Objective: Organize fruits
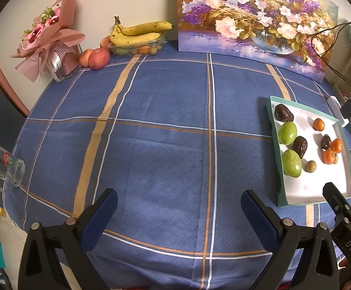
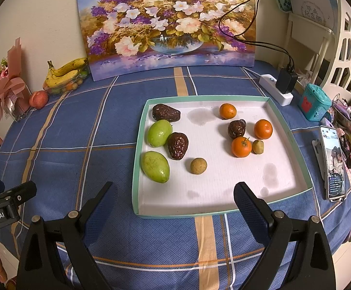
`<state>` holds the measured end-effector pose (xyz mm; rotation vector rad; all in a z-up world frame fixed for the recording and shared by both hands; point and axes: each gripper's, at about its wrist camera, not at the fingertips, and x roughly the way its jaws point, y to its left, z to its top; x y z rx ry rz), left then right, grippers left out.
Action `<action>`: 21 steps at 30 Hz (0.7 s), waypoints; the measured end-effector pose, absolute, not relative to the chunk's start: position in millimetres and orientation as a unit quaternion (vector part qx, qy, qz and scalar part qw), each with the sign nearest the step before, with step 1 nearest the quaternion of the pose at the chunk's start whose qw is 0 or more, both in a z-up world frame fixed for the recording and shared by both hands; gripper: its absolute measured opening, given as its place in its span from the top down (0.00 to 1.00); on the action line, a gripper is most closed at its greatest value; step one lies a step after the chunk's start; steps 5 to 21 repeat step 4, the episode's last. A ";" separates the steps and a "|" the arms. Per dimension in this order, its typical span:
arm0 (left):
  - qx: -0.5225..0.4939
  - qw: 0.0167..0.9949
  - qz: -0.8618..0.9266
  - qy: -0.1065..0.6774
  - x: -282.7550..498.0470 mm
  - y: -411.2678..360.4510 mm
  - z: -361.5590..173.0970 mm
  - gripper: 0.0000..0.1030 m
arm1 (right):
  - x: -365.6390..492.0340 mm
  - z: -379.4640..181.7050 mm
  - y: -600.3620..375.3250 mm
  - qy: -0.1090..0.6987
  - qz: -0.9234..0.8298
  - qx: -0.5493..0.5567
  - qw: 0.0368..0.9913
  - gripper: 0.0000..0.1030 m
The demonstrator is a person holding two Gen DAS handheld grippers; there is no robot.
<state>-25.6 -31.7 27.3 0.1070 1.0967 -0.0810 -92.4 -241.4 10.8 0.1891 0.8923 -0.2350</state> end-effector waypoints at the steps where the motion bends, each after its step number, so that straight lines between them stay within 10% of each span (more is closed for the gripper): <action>1: 0.052 0.852 -0.038 0.520 -25.8 -31.9 27.5 0.00 | -92.3 10.9 -241.4 0.430 -0.113 0.091 0.891 0.06; 21: 0.052 0.851 -0.039 0.520 -25.2 -31.0 27.6 0.00 | -92.2 10.9 -241.4 0.430 -0.113 0.091 0.891 0.06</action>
